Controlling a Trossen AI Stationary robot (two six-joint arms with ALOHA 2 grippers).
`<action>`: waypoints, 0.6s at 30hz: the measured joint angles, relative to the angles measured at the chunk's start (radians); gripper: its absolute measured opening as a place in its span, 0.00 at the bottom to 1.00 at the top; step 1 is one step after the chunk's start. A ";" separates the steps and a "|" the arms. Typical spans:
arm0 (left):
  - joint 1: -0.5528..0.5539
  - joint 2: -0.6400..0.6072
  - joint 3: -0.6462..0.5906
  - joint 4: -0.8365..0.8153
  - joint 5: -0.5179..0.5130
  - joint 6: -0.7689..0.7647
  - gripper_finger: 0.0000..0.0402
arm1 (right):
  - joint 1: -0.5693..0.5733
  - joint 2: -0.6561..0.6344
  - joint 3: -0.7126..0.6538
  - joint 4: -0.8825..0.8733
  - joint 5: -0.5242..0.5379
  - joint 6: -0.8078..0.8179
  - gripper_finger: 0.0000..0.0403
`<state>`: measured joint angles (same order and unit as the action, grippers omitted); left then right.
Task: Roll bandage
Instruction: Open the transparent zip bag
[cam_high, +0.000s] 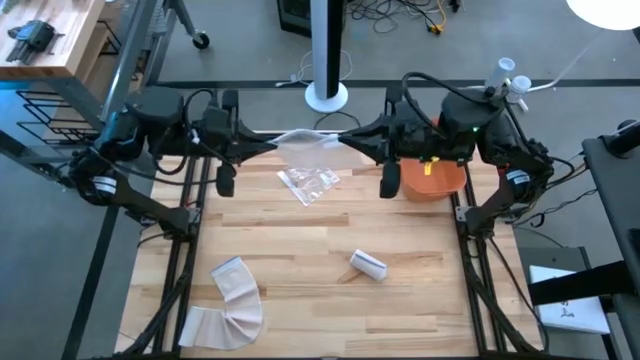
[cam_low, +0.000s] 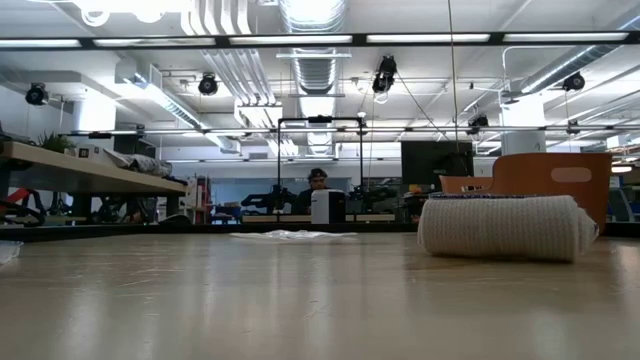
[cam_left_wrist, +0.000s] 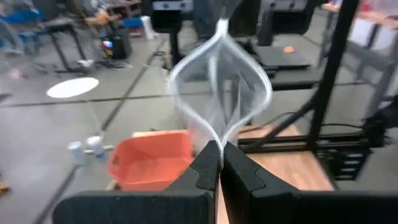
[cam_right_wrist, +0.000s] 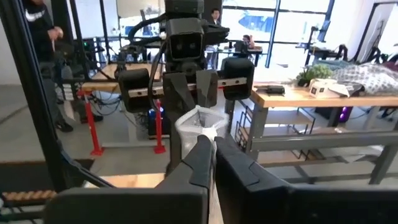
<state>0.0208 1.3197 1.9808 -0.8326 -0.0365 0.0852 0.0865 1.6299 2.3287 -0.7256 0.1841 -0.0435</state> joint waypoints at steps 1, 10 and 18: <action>0.000 0.003 -0.001 -0.002 0.017 -0.009 0.00 | -0.001 0.003 -0.001 0.000 0.000 -0.008 0.01; 0.000 0.045 0.001 -0.030 0.062 -0.222 0.00 | -0.012 0.038 -0.004 -0.048 0.150 -0.058 0.00; 0.018 0.026 0.000 -0.046 -0.161 -0.342 0.00 | -0.010 0.043 -0.004 -0.056 -0.121 -0.038 0.00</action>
<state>0.0384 1.3453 1.9808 -0.8785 -0.1972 -0.2564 0.0769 1.6726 2.3249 -0.7813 0.0626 -0.0813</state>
